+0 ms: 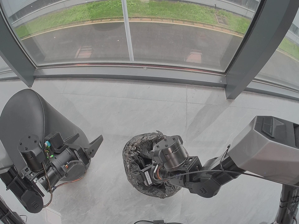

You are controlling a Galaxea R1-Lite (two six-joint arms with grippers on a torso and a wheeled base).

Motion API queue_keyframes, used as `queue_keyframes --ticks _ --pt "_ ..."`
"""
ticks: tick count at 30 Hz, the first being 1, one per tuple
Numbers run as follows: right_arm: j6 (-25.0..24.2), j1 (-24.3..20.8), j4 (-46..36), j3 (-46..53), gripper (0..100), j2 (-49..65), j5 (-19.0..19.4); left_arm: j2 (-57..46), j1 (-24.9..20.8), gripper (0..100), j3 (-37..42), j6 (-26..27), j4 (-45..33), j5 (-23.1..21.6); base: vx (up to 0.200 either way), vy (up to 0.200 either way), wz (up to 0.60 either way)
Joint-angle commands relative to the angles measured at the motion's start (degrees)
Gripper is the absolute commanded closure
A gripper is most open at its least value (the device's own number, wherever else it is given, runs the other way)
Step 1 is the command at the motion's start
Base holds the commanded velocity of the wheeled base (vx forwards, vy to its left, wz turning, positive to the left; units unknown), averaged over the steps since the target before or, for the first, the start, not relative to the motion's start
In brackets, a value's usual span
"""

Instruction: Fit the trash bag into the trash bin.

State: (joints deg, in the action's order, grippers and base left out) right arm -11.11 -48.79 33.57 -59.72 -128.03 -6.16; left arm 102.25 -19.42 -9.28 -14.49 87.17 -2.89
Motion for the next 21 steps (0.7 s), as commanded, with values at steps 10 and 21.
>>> queue_keyframes --ticks 10,21 --pt "0.2 5.9 -0.8 -7.1 0 -10.6 0.4 0.3 -0.1 0 0.0 -0.1 0.0 -0.1 0.000 0.000 0.00" --pt "0.2 7.5 -5.2 -14.2 0 -15.3 0.5 1.0 -0.1 0 0.0 -0.1 0.1 -0.1 0.000 0.000 0.00"
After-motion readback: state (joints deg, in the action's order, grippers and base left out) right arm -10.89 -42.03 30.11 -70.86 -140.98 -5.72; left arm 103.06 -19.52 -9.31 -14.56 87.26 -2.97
